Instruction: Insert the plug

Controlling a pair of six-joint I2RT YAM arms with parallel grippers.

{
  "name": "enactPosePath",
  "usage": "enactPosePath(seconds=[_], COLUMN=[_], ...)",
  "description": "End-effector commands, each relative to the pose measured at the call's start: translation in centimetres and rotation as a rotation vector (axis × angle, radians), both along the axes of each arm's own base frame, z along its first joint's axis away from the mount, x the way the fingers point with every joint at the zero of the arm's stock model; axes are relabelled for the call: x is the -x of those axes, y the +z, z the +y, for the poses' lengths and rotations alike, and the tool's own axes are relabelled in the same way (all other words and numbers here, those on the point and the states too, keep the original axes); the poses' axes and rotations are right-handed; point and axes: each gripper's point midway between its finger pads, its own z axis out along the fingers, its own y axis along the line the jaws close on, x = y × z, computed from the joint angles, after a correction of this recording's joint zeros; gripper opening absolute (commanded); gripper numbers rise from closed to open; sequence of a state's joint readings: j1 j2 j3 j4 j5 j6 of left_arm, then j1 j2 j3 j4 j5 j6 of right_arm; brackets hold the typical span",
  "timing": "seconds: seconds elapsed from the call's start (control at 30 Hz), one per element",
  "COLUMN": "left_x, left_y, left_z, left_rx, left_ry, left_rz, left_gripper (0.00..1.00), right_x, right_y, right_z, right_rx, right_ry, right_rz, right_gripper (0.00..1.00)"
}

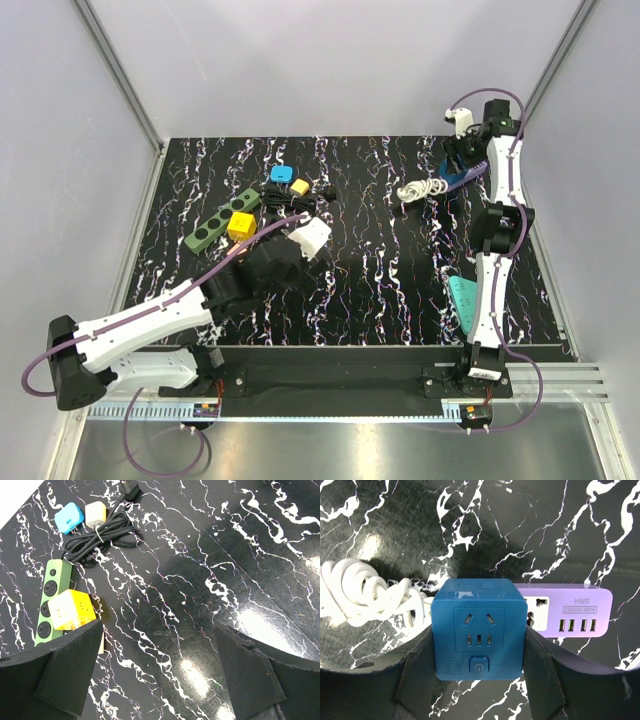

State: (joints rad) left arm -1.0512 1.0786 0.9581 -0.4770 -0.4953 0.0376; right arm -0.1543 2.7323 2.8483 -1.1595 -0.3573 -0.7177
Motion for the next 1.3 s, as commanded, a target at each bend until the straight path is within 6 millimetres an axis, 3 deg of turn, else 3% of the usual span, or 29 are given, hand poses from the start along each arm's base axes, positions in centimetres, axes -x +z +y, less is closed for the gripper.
enactPosePath(seconds=[0.0, 0.03, 0.23, 0.3, 0.37, 0.43, 0.47, 0.5, 0.53, 0.6, 0.77, 0.9, 1.13, 1.17, 1.27], left_x=[-1.0, -1.0, -0.9, -0.9, -0.8, -0.7, -0.6, -0.5, -0.4, -0.1, 0.3, 0.7, 1.2, 1.2, 1.2], left_y=[1.0, 0.9, 0.9, 1.0, 1.0, 1.5, 1.5, 1.9, 2.0, 2.5, 3.9, 5.1, 5.9, 5.9, 5.9], left_z=[0.0, 0.1, 0.0, -0.1, -0.1, -0.2, -0.1, 0.0, 0.1, 0.4, 1.0, 1.7, 1.9, 1.9, 1.9], left_rx=[0.015, 0.006, 0.007, 0.013, 0.015, 0.028, 0.029, 0.040, 0.042, 0.063, 0.109, 0.152, 0.190, 0.189, 0.192], left_ry=[0.033, 0.037, 0.029, 0.028, 0.022, 0.020, 0.018, 0.014, 0.013, 0.005, 0.005, 0.011, -0.004, -0.006, -0.004], left_rz=[-0.047, -0.047, -0.042, -0.042, -0.037, -0.039, -0.036, -0.040, -0.040, -0.047, -0.069, -0.089, -0.096, -0.096, -0.097], left_gripper=[0.99, 0.99, 0.99, 0.99, 0.99, 0.99, 0.99, 0.99, 0.99, 0.99, 0.99, 0.99, 0.99, 0.99, 0.99], right_x=[1.5, 1.3, 1.2, 1.0, 0.2, -0.9, -1.3, -2.2, -2.6, -3.5, -4.9, -4.6, -3.1, -2.9, -2.7], right_y=[-11.2, -11.1, -11.6, -11.4, -9.8, -6.7, -5.5, -2.8, -1.5, 2.5, 9.0, 12.1, 15.2, 15.0, 15.0], right_z=[-0.5, -0.5, -0.8, -1.0, -0.7, -0.3, 0.0, 0.2, 0.5, 1.7, 3.3, 2.7, 2.2, 2.4, 2.2], right_rx=[0.055, 0.053, 0.083, 0.091, 0.072, 0.044, 0.026, 0.011, 0.001, -0.025, -0.055, -0.025, -0.013, -0.018, -0.011], right_ry=[-0.012, -0.017, -0.029, -0.037, -0.048, -0.070, -0.077, -0.091, -0.089, -0.078, -0.078, -0.136, -0.188, -0.185, -0.191], right_rz=[0.185, 0.178, 0.179, 0.170, 0.129, 0.064, 0.035, -0.027, -0.060, -0.155, -0.305, -0.350, -0.374, -0.366, -0.362], right_gripper=[0.05, 0.10, 0.16, 0.31, 0.44, 0.51, 0.61, 0.97, 1.00, 1.00, 1.00, 1.00, 0.97, 0.94, 0.42])
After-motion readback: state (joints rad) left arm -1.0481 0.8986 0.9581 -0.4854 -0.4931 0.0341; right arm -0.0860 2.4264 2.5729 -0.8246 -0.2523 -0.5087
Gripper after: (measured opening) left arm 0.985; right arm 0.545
